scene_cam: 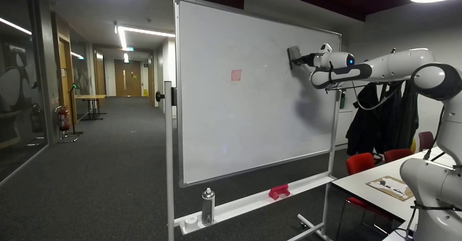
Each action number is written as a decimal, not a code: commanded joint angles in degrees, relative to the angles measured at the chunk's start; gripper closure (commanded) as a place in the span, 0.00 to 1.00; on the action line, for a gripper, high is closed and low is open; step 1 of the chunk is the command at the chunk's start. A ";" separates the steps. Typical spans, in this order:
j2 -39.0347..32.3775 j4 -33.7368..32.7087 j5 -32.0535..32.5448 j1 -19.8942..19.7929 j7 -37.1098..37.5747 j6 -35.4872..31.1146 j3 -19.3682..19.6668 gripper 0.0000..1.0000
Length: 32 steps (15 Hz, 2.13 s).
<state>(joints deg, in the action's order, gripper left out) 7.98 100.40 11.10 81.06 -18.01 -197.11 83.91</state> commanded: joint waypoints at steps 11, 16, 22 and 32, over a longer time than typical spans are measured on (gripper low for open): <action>5.50 -5.59 -0.39 11.55 -2.15 2.52 13.26 0.65; 6.10 -8.02 -0.36 17.52 -2.50 4.13 15.39 0.65; 4.68 -6.48 0.12 24.32 -4.13 3.44 19.16 0.65; 6.49 -9.06 0.45 32.85 -7.92 3.77 25.28 0.65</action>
<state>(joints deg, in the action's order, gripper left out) 11.50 93.78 10.57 109.69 -23.64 -195.68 107.79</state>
